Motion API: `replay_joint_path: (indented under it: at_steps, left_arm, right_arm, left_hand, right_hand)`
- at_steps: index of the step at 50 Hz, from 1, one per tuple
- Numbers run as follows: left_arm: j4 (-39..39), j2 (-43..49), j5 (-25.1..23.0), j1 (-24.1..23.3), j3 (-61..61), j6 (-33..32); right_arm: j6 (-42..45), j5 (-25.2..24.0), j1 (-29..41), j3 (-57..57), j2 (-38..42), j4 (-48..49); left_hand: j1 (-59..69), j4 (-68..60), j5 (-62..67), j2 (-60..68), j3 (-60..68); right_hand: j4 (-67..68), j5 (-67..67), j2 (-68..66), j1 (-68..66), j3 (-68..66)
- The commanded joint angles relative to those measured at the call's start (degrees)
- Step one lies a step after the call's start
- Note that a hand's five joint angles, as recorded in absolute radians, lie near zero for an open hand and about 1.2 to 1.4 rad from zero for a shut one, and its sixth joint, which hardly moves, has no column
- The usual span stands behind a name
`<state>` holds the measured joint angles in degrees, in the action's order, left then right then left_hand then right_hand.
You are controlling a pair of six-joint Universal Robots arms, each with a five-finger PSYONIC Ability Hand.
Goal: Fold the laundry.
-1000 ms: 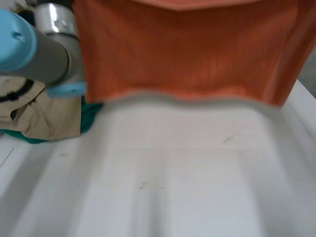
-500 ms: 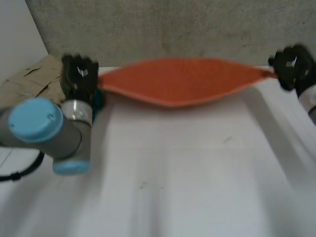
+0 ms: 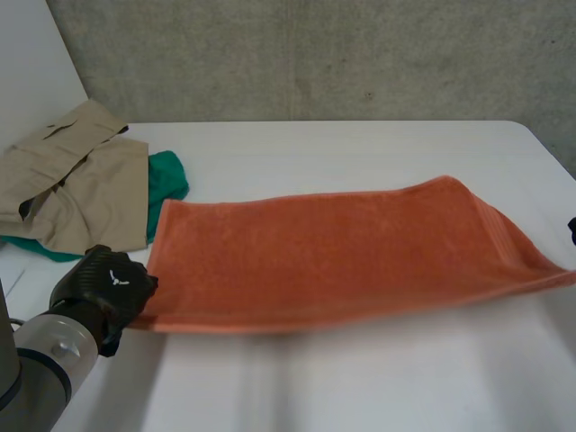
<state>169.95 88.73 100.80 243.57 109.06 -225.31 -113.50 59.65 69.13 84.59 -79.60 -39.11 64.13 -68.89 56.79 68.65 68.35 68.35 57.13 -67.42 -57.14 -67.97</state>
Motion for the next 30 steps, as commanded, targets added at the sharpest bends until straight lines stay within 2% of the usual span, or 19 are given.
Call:
replay_joint_path:
  at_steps: [1, 5, 10, 16, 19, 21, 22, 23, 27, 30]
  left_arm:
    - [9.2, 9.3, -0.4, -0.5, -3.8, -0.5]
    - [13.6, 16.5, 0.7, -0.5, -8.9, -0.5]
    - [16.9, 25.1, 2.6, -0.5, -16.6, -0.5]
    - [21.9, 33.6, 3.8, -0.2, -33.4, -0.6]
    - [25.2, 35.2, 3.7, 0.3, -41.8, -0.5]
    - [29.7, 35.1, 3.6, 0.9, -49.7, -0.3]
    - [31.7, 35.1, 3.6, 1.1, -52.0, -0.1]
    - [36.1, 34.8, 3.8, 1.8, -55.5, 0.2]
    - [47.1, 32.7, 4.6, 2.4, -59.7, 0.8]
    - [49.3, 30.9, 5.0, 2.5, -59.5, 1.0]
  right_arm:
    - [-4.2, 0.7, 4.9, -1.1, 6.5, 7.5]
    - [-7.2, 4.4, 9.6, -4.0, 11.2, 14.5]
    - [-7.2, 12.0, 15.6, -8.9, 17.5, 22.9]
    - [-8.5, 14.0, 20.0, -16.4, 20.8, 33.2]
    - [-11.5, 14.4, 22.1, -21.2, 20.5, 43.5]
    - [-14.0, 14.8, 23.0, -23.4, 20.1, 49.6]
    - [-17.1, 15.4, 23.5, -25.0, 18.9, 56.1]
    - [-18.6, 15.8, 23.5, -25.5, 18.0, 59.4]
    - [-26.1, 18.4, 23.4, -26.3, 14.0, 73.3]
    - [-29.5, 19.6, 23.4, -26.2, 12.5, 78.5]
  left_hand:
    - [15.9, -11.1, 13.2, 11.3, 11.6]
    - [15.9, -11.1, 13.2, 11.3, 11.6]
    - [15.9, -11.1, 13.2, 11.3, 11.6]
    - [15.9, -11.1, 13.2, 11.3, 11.6]
    - [15.9, -11.1, 13.2, 11.3, 11.6]
    - [15.9, -11.1, 13.2, 11.3, 11.6]
    - [15.9, -11.1, 13.2, 11.3, 11.6]
    - [15.9, -11.1, 13.2, 11.3, 11.6]
    - [15.9, -11.1, 13.2, 11.3, 11.6]
    - [15.9, -11.1, 13.2, 11.3, 11.6]
  right_hand:
    - [11.7, 12.9, -12.6, -22.9, -12.0]
    - [11.7, 12.9, -12.6, -22.9, -12.0]
    - [11.7, 12.9, -12.6, -22.9, -12.0]
    - [11.7, 12.9, -12.6, -22.9, -12.0]
    - [11.7, 12.9, -12.6, -22.9, -12.0]
    - [11.7, 12.9, -12.6, -22.9, -12.0]
    - [11.7, 12.9, -12.6, -22.9, -12.0]
    - [11.7, 12.9, -12.6, -22.9, -12.0]
    - [11.7, 12.9, -12.6, -22.9, -12.0]
    - [11.7, 12.9, -12.6, -22.9, -12.0]
